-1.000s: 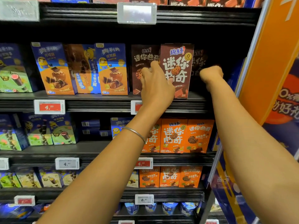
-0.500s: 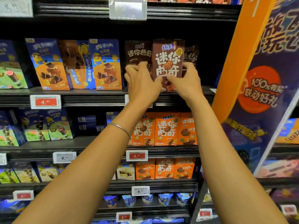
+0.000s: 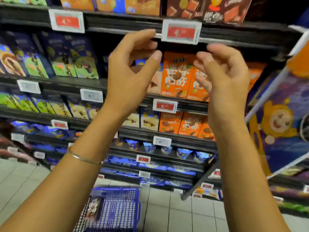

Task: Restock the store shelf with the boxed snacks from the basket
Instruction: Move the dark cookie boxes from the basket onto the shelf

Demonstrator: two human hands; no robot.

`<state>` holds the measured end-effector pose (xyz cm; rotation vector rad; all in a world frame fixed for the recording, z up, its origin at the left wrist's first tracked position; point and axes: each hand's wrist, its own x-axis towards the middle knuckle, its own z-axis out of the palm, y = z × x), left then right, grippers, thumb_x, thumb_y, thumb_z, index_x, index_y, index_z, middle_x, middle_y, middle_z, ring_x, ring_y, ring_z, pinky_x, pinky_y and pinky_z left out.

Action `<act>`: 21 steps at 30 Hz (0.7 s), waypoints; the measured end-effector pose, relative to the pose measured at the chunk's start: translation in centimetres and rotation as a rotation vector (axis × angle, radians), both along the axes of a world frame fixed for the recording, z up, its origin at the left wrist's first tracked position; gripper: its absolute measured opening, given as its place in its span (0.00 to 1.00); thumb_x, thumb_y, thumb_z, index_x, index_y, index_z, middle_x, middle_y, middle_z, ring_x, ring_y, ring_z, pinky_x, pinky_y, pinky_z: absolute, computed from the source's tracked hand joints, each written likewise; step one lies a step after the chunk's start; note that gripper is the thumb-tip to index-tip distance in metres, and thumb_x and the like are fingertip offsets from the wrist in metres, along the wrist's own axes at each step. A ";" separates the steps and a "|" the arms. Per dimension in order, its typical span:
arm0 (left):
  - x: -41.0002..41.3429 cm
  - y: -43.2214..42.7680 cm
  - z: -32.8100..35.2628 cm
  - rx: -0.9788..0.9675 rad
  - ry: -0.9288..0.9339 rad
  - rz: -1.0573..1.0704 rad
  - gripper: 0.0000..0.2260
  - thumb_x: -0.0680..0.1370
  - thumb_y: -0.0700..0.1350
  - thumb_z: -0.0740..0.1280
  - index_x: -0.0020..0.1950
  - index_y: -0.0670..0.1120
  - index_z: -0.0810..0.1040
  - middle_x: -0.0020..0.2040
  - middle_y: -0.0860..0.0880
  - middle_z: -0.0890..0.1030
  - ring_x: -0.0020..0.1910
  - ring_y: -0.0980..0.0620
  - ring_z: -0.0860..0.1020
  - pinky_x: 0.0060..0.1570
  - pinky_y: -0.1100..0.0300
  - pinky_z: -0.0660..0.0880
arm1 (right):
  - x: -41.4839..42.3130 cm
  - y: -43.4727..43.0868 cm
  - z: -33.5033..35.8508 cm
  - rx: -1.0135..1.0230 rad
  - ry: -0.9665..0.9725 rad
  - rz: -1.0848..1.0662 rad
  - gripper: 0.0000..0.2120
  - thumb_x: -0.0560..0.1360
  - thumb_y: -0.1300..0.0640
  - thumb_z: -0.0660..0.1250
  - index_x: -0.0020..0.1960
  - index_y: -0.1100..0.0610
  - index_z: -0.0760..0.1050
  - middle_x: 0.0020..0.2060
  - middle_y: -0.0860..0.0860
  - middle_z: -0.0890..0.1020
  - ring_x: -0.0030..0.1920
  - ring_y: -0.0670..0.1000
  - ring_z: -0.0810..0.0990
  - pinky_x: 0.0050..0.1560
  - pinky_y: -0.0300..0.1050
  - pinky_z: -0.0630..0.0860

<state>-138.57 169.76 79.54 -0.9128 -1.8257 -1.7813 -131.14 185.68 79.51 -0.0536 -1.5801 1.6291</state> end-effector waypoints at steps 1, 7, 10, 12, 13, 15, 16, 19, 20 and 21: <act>0.6 -1.5 -2.1 0.009 -0.081 -0.027 0.14 0.82 0.38 0.68 0.68 0.38 0.76 0.59 0.38 0.82 0.61 0.46 0.82 0.58 0.56 0.79 | 0.1 -1.4 -1.9 -0.060 -0.059 0.106 0.10 0.76 0.56 0.68 0.57 0.55 0.76 0.52 0.55 0.84 0.57 0.58 0.84 0.57 0.51 0.79; 3.1 -13.0 -16.7 0.087 -0.632 -0.087 0.14 0.79 0.42 0.69 0.65 0.46 0.78 0.56 0.46 0.84 0.52 0.49 0.85 0.47 0.61 0.78 | 0.3 -9.7 -15.2 -0.336 -0.498 0.390 0.16 0.73 0.50 0.67 0.59 0.54 0.77 0.51 0.52 0.86 0.54 0.53 0.85 0.54 0.48 0.79; 3.2 -19.9 -24.9 0.091 -0.857 -0.069 0.15 0.77 0.42 0.71 0.64 0.47 0.80 0.57 0.45 0.85 0.52 0.48 0.85 0.46 0.59 0.77 | 1.1 -13.9 -22.7 -0.440 -0.701 0.381 0.16 0.73 0.49 0.67 0.59 0.52 0.78 0.53 0.53 0.85 0.55 0.54 0.85 0.52 0.48 0.79; 3.3 -24.8 -30.6 0.074 -1.019 -0.048 0.11 0.76 0.43 0.72 0.58 0.51 0.85 0.54 0.48 0.87 0.50 0.50 0.85 0.47 0.58 0.78 | 1.8 -17.0 -27.8 -0.496 -0.819 0.351 0.13 0.76 0.50 0.66 0.59 0.51 0.78 0.53 0.52 0.85 0.55 0.54 0.85 0.53 0.49 0.78; 3.5 -27.1 -33.5 0.044 -1.093 -0.035 0.09 0.77 0.41 0.72 0.56 0.50 0.85 0.53 0.49 0.87 0.50 0.51 0.85 0.47 0.59 0.79 | 2.4 -18.7 -30.4 -0.512 -0.883 0.341 0.11 0.78 0.50 0.65 0.59 0.51 0.78 0.53 0.51 0.85 0.55 0.53 0.85 0.55 0.50 0.78; 3.6 -31.6 -39.1 -0.022 -1.200 0.008 0.08 0.81 0.37 0.68 0.57 0.46 0.84 0.52 0.48 0.87 0.48 0.53 0.85 0.47 0.60 0.80 | 3.0 -22.0 -35.8 -0.574 -0.984 0.351 0.08 0.82 0.53 0.61 0.56 0.50 0.78 0.51 0.50 0.86 0.54 0.51 0.85 0.58 0.52 0.76; 3.7 -33.4 -42.0 -0.050 -1.264 0.033 0.08 0.81 0.36 0.67 0.59 0.44 0.82 0.53 0.46 0.85 0.47 0.53 0.84 0.47 0.59 0.79 | 3.2 -23.7 -38.6 -0.608 -1.042 0.359 0.09 0.83 0.54 0.59 0.56 0.50 0.79 0.51 0.50 0.86 0.53 0.51 0.85 0.58 0.51 0.76; 3.4 -37.0 -50.2 -0.082 -1.439 0.079 0.10 0.77 0.44 0.69 0.57 0.46 0.82 0.49 0.48 0.85 0.46 0.53 0.84 0.44 0.60 0.79 | 2.9 -28.4 -47.4 -0.606 -1.211 0.389 0.12 0.84 0.53 0.58 0.61 0.54 0.77 0.54 0.52 0.84 0.52 0.52 0.84 0.55 0.49 0.76; 3.1 -37.8 -53.0 -0.077 -1.500 0.088 0.10 0.74 0.47 0.68 0.54 0.48 0.83 0.46 0.50 0.86 0.45 0.53 0.84 0.42 0.61 0.79 | 2.5 -30.0 -50.3 -0.614 -1.270 0.426 0.12 0.83 0.51 0.59 0.62 0.53 0.76 0.55 0.52 0.84 0.51 0.51 0.84 0.55 0.49 0.75; 2.8 -38.5 -55.7 -0.060 -1.565 0.103 0.10 0.73 0.48 0.68 0.53 0.49 0.83 0.45 0.52 0.86 0.45 0.54 0.84 0.42 0.62 0.78 | 2.1 -31.3 -53.4 -0.626 -1.327 0.466 0.12 0.83 0.50 0.60 0.62 0.53 0.75 0.56 0.51 0.83 0.52 0.51 0.84 0.56 0.49 0.75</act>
